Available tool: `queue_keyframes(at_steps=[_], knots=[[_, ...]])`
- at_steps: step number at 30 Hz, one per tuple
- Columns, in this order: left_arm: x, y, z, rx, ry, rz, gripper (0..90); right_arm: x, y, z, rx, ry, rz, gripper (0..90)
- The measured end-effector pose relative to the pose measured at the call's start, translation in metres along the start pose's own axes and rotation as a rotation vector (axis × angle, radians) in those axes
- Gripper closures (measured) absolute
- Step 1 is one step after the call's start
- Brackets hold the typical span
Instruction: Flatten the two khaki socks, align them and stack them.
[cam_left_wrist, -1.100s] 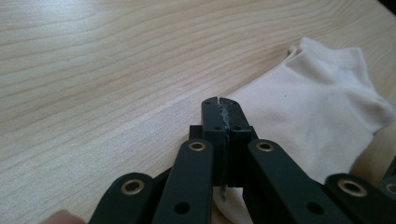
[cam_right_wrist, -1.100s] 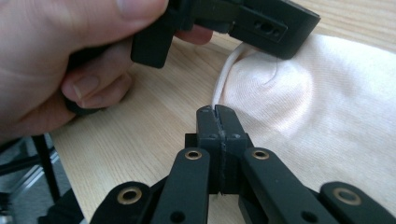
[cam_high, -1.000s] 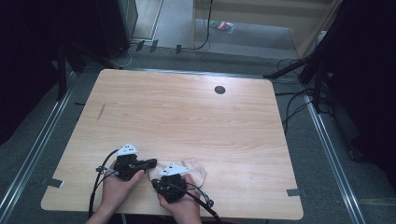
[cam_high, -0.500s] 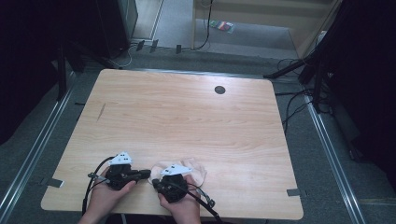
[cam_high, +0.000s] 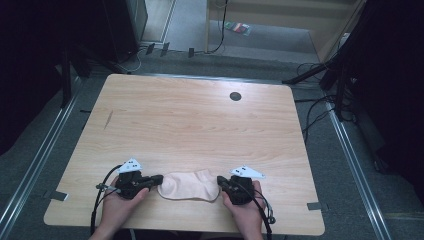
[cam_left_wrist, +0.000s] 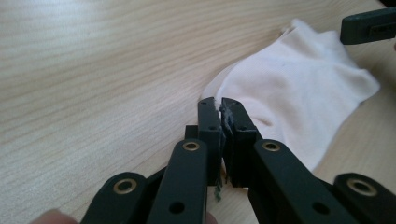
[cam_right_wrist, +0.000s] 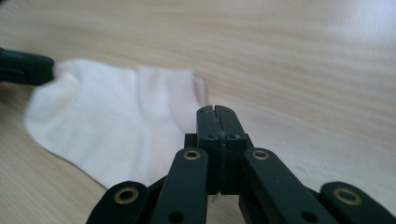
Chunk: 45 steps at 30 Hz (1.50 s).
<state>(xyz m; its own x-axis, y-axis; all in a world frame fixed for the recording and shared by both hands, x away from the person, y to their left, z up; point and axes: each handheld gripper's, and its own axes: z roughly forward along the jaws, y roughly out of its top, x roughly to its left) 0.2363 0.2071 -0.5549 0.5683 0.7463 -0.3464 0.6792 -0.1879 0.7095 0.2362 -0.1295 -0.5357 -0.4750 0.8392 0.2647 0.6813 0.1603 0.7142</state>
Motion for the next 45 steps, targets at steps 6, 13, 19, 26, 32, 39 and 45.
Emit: queue_keyframes(at_steps=[6, 13, 19, 26, 32, 39, 45], knots=[[-0.001, 0.0, 0.001, 0.005, 0.024, 0.006, 88.4, -0.013, -0.004, -0.004, -0.022, -0.023, 0.033, 90.0], [0.008, -0.001, -0.01, -0.112, -0.009, -0.003, 76.9, -0.026, 0.0, -0.018, -0.106, 0.002, 0.035, 80.7], [0.021, -0.005, -0.022, -0.24, -0.018, -0.008, 48.0, -0.041, -0.001, -0.022, -0.181, 0.013, -0.013, 45.6], [0.027, -0.004, -0.034, -0.301, 0.051, -0.013, 20.3, -0.052, 0.001, -0.025, -0.223, -0.013, -0.054, 23.6], [0.035, -0.004, -0.046, -0.305, 0.093, -0.018, 10.6, -0.067, 0.003, -0.033, -0.246, -0.033, -0.032, 14.8], [0.053, -0.01, -0.059, -0.307, 0.116, -0.057, 10.4, -0.089, -0.001, -0.044, -0.244, -0.064, -0.004, 14.6], [0.066, -0.018, -0.073, -0.319, 0.127, -0.065, 9.9, -0.108, -0.009, -0.055, -0.227, -0.103, 0.015, 14.5]])
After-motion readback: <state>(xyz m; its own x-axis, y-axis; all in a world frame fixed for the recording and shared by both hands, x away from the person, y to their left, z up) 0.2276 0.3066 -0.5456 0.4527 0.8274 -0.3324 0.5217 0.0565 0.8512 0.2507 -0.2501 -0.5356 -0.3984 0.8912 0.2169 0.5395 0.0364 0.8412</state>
